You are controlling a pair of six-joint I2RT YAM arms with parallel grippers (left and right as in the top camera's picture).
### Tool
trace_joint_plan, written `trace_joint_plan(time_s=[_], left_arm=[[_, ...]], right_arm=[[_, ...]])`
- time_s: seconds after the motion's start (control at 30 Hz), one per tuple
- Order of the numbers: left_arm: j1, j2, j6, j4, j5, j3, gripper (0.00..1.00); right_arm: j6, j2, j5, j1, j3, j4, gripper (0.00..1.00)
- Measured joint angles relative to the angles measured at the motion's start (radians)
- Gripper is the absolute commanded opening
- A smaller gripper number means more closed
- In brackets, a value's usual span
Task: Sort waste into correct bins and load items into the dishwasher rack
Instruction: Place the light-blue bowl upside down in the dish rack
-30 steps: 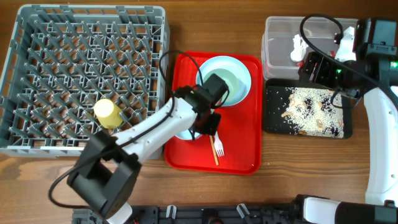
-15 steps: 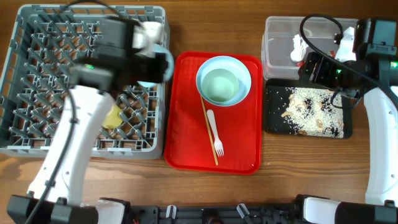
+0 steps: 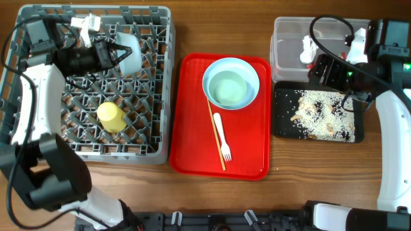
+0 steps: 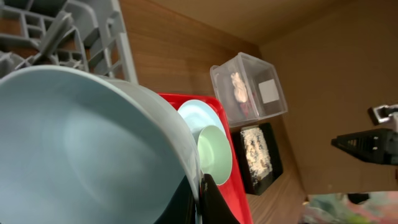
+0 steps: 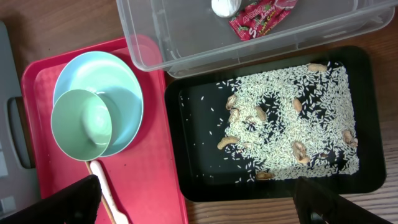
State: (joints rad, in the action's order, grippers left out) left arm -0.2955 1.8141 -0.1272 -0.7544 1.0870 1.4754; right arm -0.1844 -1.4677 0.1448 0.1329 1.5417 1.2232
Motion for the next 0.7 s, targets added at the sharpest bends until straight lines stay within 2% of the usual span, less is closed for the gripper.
trace_joint_plan(time_s=[0.17,0.2,0.27,0.3,0.47,0.6,0.7], left_arm=[[-0.053,0.077,-0.003,0.007,0.056,0.0,0.05],[-0.064,0.087,-0.003,0.008,0.066,0.0,0.09],[-0.084,0.1,-0.003,0.008,0.075,0.0,0.27],[-0.094,0.106,-0.01,0.008,0.075,0.0,0.3],[-0.146,0.124,-0.011,-0.055,0.046,0.0,0.33],[-0.181,0.126,-0.013,-0.111,0.008,0.0,0.49],[-0.212,0.126,-0.014,-0.144,-0.019,0.0,0.68]], right_arm=[[0.0,0.0,0.0,0.0,0.0,0.0,1.0],[0.0,0.0,0.0,0.0,0.0,0.001,1.0],[0.0,0.0,0.0,0.0,0.0,0.002,1.0],[0.0,0.0,0.0,0.0,0.0,0.004,1.0],[0.0,0.0,0.0,0.0,0.0,0.005,1.0],[0.0,0.0,0.0,0.0,0.0,0.006,1.0],[0.0,0.0,0.0,0.0,0.0,0.008,1.0]])
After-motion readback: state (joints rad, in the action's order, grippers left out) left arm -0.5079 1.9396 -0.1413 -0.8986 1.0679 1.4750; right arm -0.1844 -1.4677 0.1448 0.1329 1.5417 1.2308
